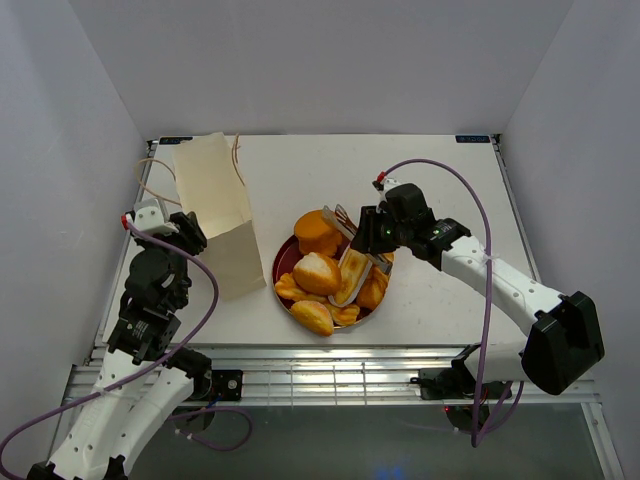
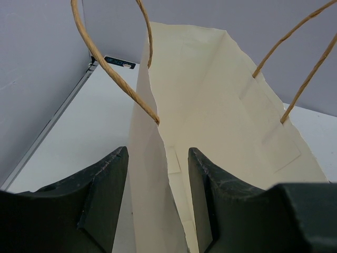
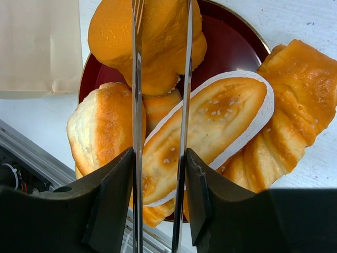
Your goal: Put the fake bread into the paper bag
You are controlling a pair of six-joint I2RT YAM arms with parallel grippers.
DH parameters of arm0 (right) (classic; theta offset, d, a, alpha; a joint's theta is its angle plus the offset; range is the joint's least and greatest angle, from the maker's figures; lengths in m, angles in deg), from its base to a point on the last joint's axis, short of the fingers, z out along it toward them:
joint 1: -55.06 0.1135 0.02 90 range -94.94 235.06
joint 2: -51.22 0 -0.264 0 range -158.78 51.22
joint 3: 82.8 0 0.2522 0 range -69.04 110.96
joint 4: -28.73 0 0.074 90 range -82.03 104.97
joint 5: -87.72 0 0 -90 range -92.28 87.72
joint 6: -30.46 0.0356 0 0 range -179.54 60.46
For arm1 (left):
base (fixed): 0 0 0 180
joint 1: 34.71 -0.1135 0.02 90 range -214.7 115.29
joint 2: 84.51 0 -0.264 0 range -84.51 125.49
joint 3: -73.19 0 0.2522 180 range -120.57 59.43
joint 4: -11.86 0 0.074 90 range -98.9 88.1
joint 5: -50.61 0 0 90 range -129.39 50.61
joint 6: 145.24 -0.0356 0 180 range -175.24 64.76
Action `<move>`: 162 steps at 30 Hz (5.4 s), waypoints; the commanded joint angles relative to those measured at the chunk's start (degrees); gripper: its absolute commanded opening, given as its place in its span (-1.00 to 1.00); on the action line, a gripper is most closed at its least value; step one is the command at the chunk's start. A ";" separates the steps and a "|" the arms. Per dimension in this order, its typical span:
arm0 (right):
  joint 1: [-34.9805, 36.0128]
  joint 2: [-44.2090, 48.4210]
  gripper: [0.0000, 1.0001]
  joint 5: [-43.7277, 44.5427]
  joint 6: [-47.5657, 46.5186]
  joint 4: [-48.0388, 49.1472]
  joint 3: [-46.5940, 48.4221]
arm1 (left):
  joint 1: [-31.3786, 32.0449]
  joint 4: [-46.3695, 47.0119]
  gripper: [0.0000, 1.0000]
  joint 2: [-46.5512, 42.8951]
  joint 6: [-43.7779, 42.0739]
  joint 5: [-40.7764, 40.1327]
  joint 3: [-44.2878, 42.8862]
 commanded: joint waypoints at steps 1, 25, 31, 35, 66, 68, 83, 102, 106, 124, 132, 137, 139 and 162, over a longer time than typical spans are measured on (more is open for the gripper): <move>0.20 0.60 -0.08 -2.10 -0.14 -0.64 1.55 | 0.31 -0.02 0.20 -0.66 -0.45 -0.58 0.33; 0.20 3.15 -0.69 -4.74 -1.90 -3.72 4.62 | 0.66 0.16 0.21 -1.36 -0.62 -1.81 0.51; 0.20 3.06 -0.82 -5.88 -1.99 -3.55 6.82 | 0.75 0.16 0.21 -1.72 -0.80 -2.52 0.69; 0.20 2.97 -0.84 -6.06 -1.90 -3.81 7.96 | 0.84 0.33 0.24 -2.07 -0.89 -3.83 0.86; 0.29 5.96 -0.84 -6.58 -3.92 -3.01 17.98 | 1.36 3.58 0.39 -10.42 -2.21 -9.81 3.67; 0.29 6.14 -0.84 -6.58 -4.18 -3.63 19.65 | 1.36 4.11 0.39 -11.56 -2.29 -10.16 4.11; 1.69 7.81 -0.85 -9.05 -8.14 -2.67 35.12 | 1.36 5.60 0.39 -13.76 -2.56 -12.89 5.52; 16.09 2.28 -0.85 -7.38 -15.43 3.49 46.19 | 1.36 5.96 0.39 -12.70 -2.29 -11.57 5.96; 19.00 -0.53 -0.85 -6.76 -17.01 4.28 49.44 | 1.36 5.96 0.39 -12.53 -2.21 -11.40 5.96; 21.03 -11.08 -0.85 -5.71 -19.48 6.21 48.84 | 1.36 5.78 0.39 -12.70 -2.12 -11.04 6.05; 21.03 -13.02 -0.84 -3.07 -20.44 6.65 46.64 | 1.36 5.78 0.39 -12.79 -1.94 -10.87 6.05; 21.03 -14.52 -0.71 -2.46 -20.44 6.48 46.11 | 1.36 5.69 0.39 -12.97 -1.94 -10.87 6.05; 21.03 -15.04 -0.70 -2.11 -20.44 6.39 45.94 | 1.36 5.69 0.39 -13.05 -1.85 -10.87 6.05; 21.03 -16.01 -0.15 -2.10 -19.74 6.21 45.32 | 1.54 5.43 0.39 -13.23 -1.77 -10.69 5.96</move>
